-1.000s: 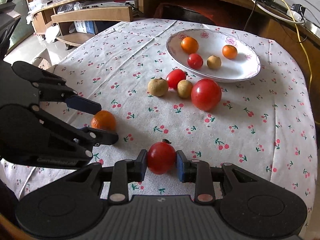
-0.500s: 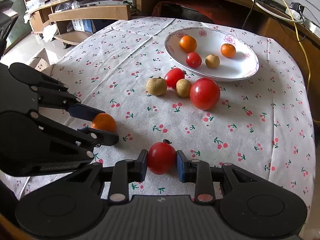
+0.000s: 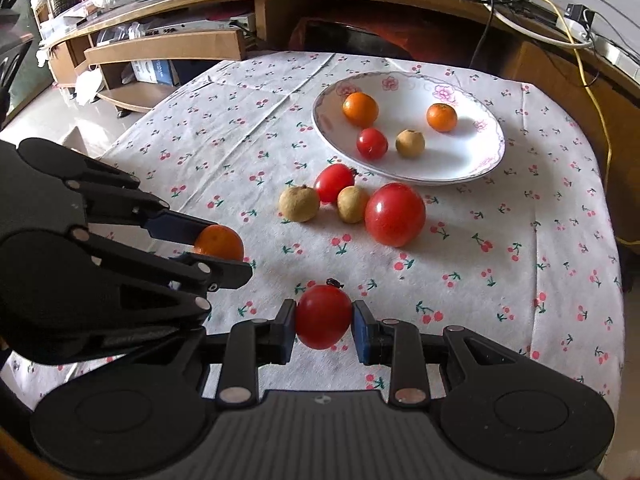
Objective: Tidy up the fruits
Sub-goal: 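Carry the held orange and red tomato toward the white bowl, then lower the orange and tomato over the white bowl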
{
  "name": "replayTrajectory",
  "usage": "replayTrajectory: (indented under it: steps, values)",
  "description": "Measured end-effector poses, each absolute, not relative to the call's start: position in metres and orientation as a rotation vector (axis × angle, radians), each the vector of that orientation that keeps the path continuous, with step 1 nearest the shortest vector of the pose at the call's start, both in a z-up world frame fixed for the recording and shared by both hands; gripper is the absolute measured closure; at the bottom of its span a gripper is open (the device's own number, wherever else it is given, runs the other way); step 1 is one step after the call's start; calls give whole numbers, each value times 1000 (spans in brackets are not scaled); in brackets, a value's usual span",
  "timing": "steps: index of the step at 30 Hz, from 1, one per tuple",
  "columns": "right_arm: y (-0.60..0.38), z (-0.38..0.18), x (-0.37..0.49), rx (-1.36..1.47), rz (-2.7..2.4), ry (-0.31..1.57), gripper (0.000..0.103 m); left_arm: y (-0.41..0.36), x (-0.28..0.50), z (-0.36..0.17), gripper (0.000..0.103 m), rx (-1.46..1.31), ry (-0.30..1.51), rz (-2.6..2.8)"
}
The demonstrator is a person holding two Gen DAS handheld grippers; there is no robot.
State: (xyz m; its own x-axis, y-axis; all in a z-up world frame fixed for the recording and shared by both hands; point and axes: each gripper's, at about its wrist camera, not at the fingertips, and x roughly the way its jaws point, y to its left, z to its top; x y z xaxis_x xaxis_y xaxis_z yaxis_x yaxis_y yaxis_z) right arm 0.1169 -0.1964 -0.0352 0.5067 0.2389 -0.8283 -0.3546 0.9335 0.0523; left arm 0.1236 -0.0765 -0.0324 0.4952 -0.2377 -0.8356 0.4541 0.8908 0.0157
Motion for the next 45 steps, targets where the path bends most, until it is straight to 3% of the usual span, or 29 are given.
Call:
replayTrajectory:
  steps: [45]
  values:
    - [-211, -8, 148, -65, 292, 891, 72, -95, 150, 4, 66, 301, 843, -342]
